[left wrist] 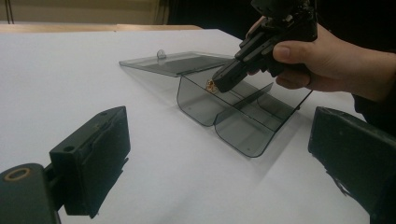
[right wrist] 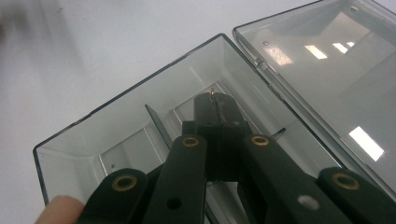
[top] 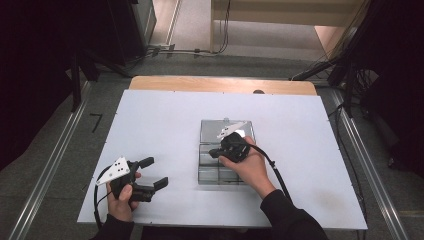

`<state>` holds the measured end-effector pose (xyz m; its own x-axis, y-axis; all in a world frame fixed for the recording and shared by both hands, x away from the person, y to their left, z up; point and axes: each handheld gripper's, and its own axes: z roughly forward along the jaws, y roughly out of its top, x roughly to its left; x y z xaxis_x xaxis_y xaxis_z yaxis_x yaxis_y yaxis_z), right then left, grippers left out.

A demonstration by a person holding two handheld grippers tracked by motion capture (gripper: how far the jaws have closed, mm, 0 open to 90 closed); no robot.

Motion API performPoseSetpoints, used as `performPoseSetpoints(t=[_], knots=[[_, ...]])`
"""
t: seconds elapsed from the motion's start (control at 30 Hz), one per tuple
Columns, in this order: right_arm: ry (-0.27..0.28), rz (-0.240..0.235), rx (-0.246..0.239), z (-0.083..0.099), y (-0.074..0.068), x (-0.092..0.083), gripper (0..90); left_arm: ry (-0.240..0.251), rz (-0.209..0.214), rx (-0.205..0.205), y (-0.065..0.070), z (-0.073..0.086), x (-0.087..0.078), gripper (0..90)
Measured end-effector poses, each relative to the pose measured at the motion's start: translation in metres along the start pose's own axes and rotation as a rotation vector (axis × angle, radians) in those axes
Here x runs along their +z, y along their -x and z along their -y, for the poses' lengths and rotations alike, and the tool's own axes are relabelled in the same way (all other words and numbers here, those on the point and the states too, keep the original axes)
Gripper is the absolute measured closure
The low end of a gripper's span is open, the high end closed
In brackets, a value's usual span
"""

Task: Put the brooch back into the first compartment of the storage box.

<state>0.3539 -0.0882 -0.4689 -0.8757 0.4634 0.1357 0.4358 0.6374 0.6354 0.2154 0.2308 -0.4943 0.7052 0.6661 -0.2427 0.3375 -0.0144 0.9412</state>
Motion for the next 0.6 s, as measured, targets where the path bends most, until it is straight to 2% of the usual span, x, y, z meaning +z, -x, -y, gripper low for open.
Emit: performPoseSetpoints(t=[0.6], knots=[[-0.078,0.028,-0.036,0.001,-0.005,0.011,87.9,-0.001,-0.002,0.001,0.0,0.0,0.0,6.0]])
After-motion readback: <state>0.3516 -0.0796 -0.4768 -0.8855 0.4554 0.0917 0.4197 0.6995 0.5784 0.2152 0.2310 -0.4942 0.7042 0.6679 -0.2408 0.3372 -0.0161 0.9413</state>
